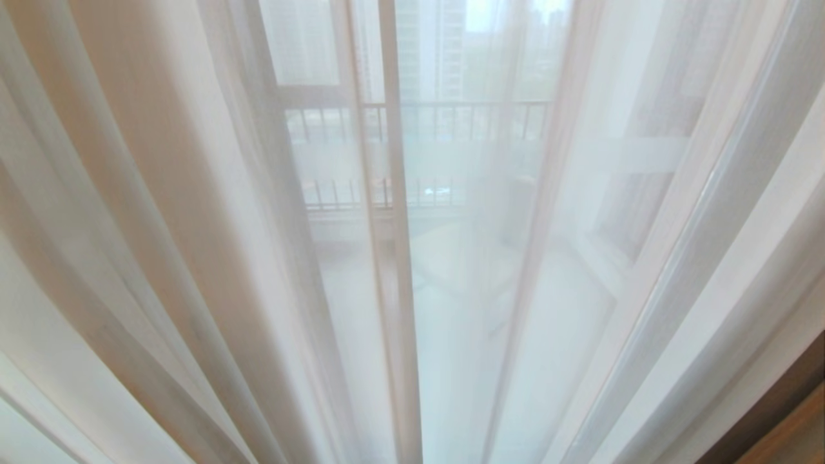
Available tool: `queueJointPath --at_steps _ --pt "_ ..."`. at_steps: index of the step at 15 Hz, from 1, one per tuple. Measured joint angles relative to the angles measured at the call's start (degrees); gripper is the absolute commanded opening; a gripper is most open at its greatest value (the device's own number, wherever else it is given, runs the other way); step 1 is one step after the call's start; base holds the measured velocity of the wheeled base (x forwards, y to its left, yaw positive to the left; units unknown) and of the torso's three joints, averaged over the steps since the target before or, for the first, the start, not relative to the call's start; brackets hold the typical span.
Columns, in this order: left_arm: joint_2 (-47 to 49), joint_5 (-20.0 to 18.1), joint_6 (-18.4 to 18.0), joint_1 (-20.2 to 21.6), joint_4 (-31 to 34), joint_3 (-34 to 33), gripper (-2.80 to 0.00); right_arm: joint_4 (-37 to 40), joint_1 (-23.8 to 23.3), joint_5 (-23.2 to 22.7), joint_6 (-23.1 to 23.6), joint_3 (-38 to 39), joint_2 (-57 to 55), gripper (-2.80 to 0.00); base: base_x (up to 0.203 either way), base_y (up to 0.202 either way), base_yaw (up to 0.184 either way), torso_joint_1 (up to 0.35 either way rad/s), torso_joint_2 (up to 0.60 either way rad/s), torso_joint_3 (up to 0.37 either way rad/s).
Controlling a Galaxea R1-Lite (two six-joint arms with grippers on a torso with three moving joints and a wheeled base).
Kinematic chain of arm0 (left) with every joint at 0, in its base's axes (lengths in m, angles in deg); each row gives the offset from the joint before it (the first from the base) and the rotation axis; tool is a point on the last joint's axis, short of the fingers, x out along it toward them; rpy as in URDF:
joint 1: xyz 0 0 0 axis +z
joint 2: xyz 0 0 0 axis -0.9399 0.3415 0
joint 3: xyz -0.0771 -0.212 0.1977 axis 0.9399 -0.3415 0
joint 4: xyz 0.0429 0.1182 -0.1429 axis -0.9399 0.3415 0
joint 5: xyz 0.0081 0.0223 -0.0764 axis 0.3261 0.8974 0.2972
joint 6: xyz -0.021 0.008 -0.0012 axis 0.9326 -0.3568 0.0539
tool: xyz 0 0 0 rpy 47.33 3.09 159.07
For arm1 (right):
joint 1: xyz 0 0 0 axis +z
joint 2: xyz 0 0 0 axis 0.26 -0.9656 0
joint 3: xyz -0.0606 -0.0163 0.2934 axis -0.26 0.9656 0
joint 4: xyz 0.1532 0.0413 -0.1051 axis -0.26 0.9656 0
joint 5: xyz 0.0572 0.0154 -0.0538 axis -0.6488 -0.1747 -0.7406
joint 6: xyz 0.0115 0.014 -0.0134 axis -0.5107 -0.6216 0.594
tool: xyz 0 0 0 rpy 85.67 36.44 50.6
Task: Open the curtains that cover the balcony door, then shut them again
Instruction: Close the inner curtains on both sides, then close the outer curtains on both sides
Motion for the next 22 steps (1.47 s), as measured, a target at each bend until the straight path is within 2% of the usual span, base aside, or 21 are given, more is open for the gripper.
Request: queueJointPath --at_steps 5,8,9,22 --pt "-2.46 -3.02 0.16 0.05 0.75 -1.11 -2.80 0.00 -0.05 0.00 -0.01 0.00 0.00 -2.80 0.000 0.000 0.000 0.000 0.00 0.000" --pt "-2.58 -11.02 -0.96 0.02 1.90 -2.63 -2.80 0.00 -0.05 -0.02 -0.02 0.00 0.00 -2.80 0.000 0.000 0.000 0.000 0.00 0.000" --pt "-2.58 -11.70 -1.27 0.02 1.99 -2.91 -2.80 0.01 -0.05 0.00 -0.02 0.00 0.00 -2.80 0.000 0.000 0.000 0.000 0.00 0.000" --pt "-2.61 -11.68 -0.92 0.02 2.07 -3.26 -2.80 0.00 -0.02 0.00 -0.02 0.00 0.00 -2.80 0.000 0.000 0.000 0.000 0.00 0.000"
